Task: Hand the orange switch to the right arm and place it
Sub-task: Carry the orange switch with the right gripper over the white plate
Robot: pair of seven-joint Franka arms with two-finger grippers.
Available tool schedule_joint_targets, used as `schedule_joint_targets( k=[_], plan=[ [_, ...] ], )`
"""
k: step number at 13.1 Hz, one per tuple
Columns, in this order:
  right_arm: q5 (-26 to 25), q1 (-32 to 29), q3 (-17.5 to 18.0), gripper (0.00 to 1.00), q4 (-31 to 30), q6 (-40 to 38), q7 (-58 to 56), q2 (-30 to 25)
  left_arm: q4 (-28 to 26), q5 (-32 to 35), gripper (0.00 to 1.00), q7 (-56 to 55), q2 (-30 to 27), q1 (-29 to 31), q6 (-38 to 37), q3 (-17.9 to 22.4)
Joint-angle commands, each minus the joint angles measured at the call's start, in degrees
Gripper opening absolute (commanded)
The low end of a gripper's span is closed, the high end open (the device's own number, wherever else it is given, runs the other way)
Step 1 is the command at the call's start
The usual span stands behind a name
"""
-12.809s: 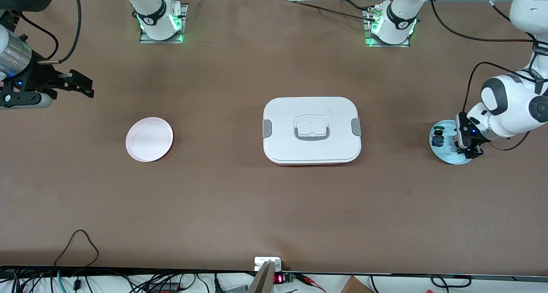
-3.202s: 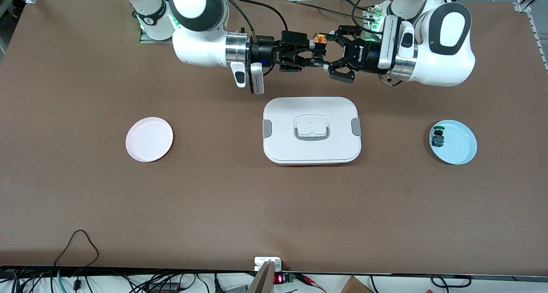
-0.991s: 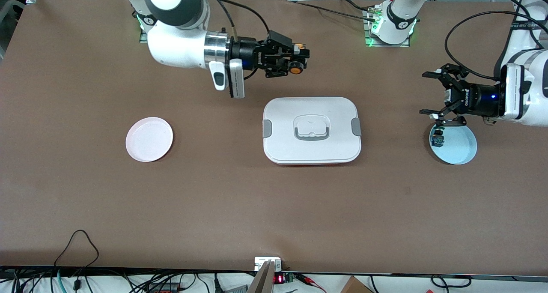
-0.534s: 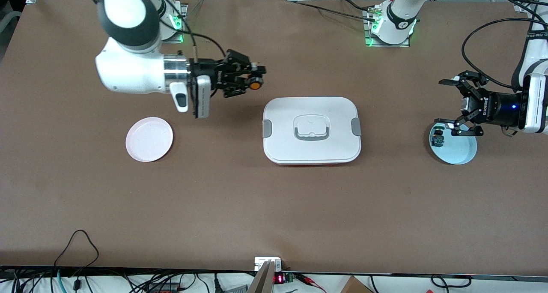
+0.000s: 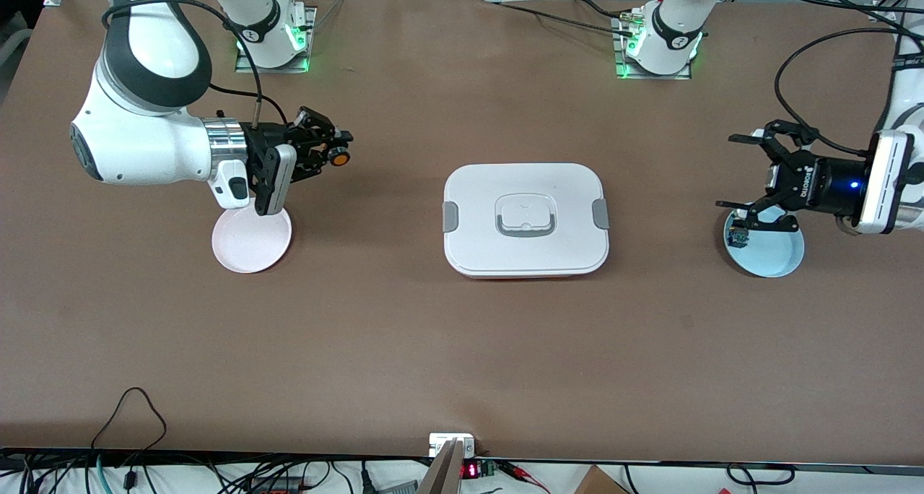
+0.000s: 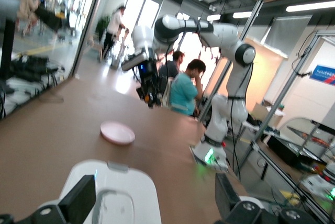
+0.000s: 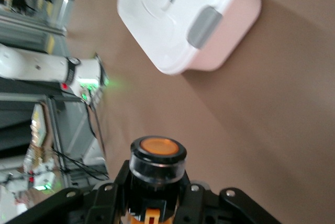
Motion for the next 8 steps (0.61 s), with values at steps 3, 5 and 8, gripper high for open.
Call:
schedule_joint_targets(
  k=[3, 5, 8],
  plan=[
    [-21.8, -4.2, 1.0, 0.0, -0.7, -0.1, -5.6, -0.9, 3.0, 19.8, 1.0, -12.6, -12.3, -18.6, 1.0, 19.4],
    [-30.3, -5.2, 1.0, 0.0, -1.0, 2.6, -9.7, -0.6, 2.6, 27.5, 1.0, -17.0, -14.7, -23.5, 4.4, 22.9],
    [-39.9, -6.6, 1.0, 0.0, -3.6, 11.0, -13.7, -0.1, 2.3, 40.4, 1.0, -21.7, -15.9, -29.8, 14.2, 25.5]
  ],
)
